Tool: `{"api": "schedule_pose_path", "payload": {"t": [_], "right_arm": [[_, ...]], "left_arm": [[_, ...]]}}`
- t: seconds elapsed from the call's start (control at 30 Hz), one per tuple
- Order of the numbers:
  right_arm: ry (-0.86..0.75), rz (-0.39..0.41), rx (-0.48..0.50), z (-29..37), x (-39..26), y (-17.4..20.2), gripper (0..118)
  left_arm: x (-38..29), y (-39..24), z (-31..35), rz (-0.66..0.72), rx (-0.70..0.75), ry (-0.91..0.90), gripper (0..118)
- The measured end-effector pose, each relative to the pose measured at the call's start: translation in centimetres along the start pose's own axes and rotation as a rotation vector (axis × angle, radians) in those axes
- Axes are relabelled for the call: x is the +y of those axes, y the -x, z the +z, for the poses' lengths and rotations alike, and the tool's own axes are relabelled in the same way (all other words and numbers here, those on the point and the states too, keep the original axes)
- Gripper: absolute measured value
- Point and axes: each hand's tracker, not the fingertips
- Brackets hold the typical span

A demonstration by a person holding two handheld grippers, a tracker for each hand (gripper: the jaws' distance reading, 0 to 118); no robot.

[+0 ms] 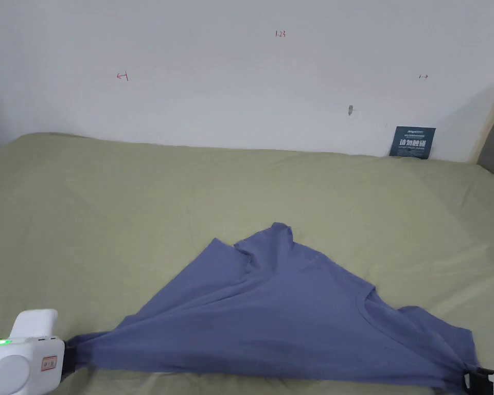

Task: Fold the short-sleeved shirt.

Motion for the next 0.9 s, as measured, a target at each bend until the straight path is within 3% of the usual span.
{"api": "schedule_pose_path", "payload": {"t": [0.03,0.07,0.1,0.13,0.17,0.2,0.27,0.37,0.47,0.5,0.53,0.57,0.6,0.67,0.9], "right_arm": [[0.003,-0.007,0.006,-0.3,-0.1,-0.1,9],[0.011,-0.011,0.004,-0.4,0.0,-0.1,20],[0.019,-0.014,0.001,-0.4,-0.1,-0.1,59],[0.033,-0.013,-0.015,-0.5,0.1,-0.1,91],[0.041,-0.011,-0.033,-0.3,0.1,-0.1,108],[0.01,-0.018,-0.024,0.3,0.2,-0.1,110],[-0.028,-0.017,-0.015,1.6,0.7,0.5,110],[-0.12,0.05,-0.044,4.2,1.4,3.3,109],[-0.274,0.078,0.009,7.1,1.5,6.8,101],[-0.322,0.088,0.025,8.1,1.5,8.1,90],[-0.374,0.101,0.021,8.9,1.4,9.5,62],[-0.421,0.097,0.015,9.5,1.2,10.6,27],[-0.448,0.102,0.04,10.2,1.0,11.8,7],[-0.466,0.11,0.095,11.2,0.9,14.0,7],[-0.595,0.206,0.072,13.7,0.0,20.0,7]], "left_arm": [[-0.1,0.2,-0.1,0.009,-0.006,0.002,1],[-0.3,-0.1,0.0,0.019,-0.014,0.003,2],[-0.3,0.0,-0.2,0.024,-0.01,0.004,14],[-0.1,0.1,-0.2,0.027,0.003,0.009,49],[0.0,0.4,-0.2,0.032,0.007,0.009,95],[-0.2,0.4,0.3,0.039,-0.009,0.009,118],[0.0,0.1,2.3,0.06,-0.007,-0.048,113],[0.2,-1.5,5.2,0.057,-0.029,-0.138,112],[0.3,-3.6,9.5,0.05,-0.038,-0.28,101],[0.0,-4.5,10.8,0.043,-0.038,-0.332,89],[-0.1,-5.3,11.7,0.037,-0.044,-0.347,63],[-0.4,-5.9,12.4,0.031,-0.056,-0.381,20],[-0.6,-5.3,12.0,0.038,-0.067,-0.433,0],[-1.2,-6.2,13.1,0.017,-0.054,-0.48,0],[-2.1,-7.2,16.4,-0.004,0.009,-0.596,0]]}}
